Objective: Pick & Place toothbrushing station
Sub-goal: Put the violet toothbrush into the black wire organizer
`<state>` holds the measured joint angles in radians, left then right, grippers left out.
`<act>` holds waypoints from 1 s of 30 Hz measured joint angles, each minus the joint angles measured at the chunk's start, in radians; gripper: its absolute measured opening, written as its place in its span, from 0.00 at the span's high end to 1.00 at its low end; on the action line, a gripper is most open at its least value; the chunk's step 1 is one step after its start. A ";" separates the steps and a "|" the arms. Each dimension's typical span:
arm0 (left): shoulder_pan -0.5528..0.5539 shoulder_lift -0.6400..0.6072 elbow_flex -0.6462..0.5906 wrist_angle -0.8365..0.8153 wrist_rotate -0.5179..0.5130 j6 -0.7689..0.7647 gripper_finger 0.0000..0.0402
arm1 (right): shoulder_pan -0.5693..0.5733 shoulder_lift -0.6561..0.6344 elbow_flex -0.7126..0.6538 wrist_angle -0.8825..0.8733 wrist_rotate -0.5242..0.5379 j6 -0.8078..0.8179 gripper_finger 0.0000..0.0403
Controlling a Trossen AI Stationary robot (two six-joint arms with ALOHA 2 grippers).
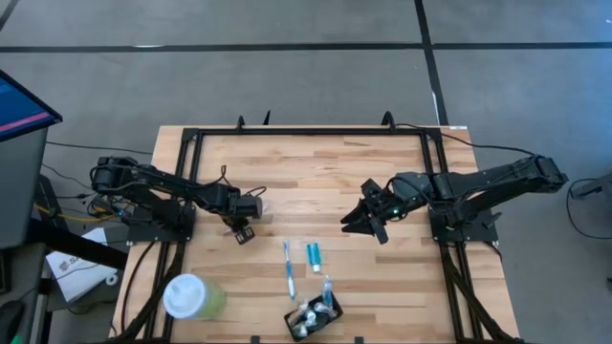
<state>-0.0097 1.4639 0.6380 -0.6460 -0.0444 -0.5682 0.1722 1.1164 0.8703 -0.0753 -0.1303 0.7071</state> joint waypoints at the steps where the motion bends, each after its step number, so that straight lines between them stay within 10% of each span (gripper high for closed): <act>1: 0.000 0.000 0.000 0.001 0.001 -0.017 0.93 | 0.000 0.000 0.000 0.000 0.000 0.000 0.61; 12: -0.004 -0.115 0.007 0.123 -0.008 -0.193 0.97 | 0.001 0.000 0.000 0.001 -0.003 0.000 0.61; 30: -0.133 -0.255 0.009 0.863 -0.249 -0.266 0.97 | -0.077 -0.080 -0.001 0.160 -0.029 -0.008 0.62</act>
<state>-0.1426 1.2087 0.6468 0.2168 -0.2931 -0.8338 0.0948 1.0367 0.8692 0.0848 -0.1593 0.6992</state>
